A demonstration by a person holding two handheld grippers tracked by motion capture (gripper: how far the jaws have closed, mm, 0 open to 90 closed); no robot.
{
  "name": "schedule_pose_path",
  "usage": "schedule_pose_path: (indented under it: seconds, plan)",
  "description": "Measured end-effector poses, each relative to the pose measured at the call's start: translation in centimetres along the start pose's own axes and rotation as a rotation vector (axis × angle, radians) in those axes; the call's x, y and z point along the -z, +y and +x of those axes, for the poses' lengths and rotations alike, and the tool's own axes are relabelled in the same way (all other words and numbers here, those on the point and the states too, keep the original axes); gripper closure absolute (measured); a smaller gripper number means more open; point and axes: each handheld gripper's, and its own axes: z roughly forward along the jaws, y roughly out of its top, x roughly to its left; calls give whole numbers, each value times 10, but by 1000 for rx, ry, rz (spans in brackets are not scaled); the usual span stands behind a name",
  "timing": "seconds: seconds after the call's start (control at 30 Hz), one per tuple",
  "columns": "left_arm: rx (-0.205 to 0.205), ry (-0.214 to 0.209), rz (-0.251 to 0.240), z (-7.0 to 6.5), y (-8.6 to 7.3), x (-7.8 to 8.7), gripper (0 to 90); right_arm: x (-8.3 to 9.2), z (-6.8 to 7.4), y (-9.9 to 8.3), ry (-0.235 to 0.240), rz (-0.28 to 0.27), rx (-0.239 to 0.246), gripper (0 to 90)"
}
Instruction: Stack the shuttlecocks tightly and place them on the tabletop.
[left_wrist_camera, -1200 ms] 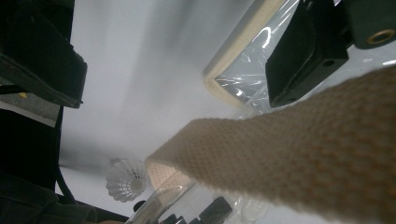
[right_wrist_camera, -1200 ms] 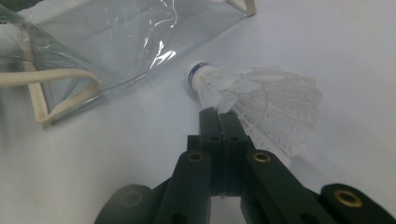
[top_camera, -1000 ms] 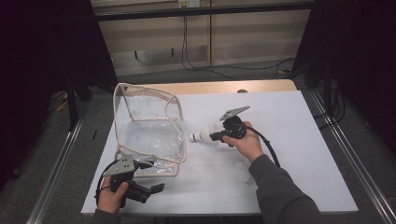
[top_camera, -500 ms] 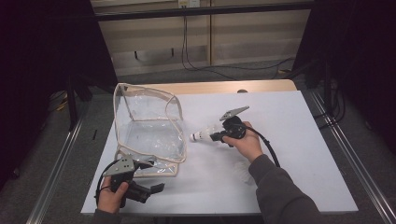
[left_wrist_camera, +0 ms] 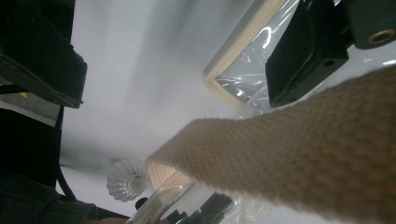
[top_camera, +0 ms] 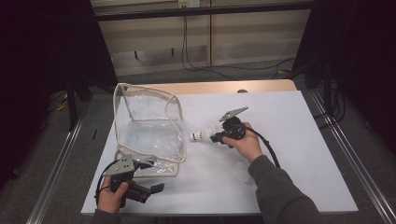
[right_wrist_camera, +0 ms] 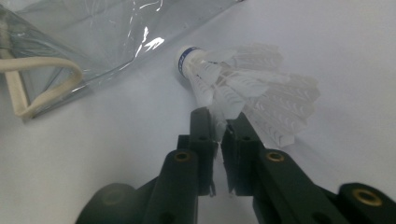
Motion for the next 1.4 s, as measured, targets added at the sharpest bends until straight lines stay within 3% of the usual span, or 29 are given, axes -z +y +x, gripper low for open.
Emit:
schedule_pose_path:
  seconds: [0.4,0.6,0.73,0.93,1.2,1.4]
  plan:
    - [1,0,0,0,0,0,55,3,-1,0,-46,-1,11,670]
    - [1,1,1,0,0,0,54,3,0,-2,-51,-6,11,659]
    - [1,1,1,0,0,0,54,2,0,-3,-45,-3,15,697]
    - [-1,2,2,0,0,1,55,4,3,-2,-15,-5,52,898]
    - [3,0,-3,0,0,1,54,6,7,-2,22,7,103,900]
    - [1,0,0,0,0,1,53,5,5,-2,24,5,101,900]
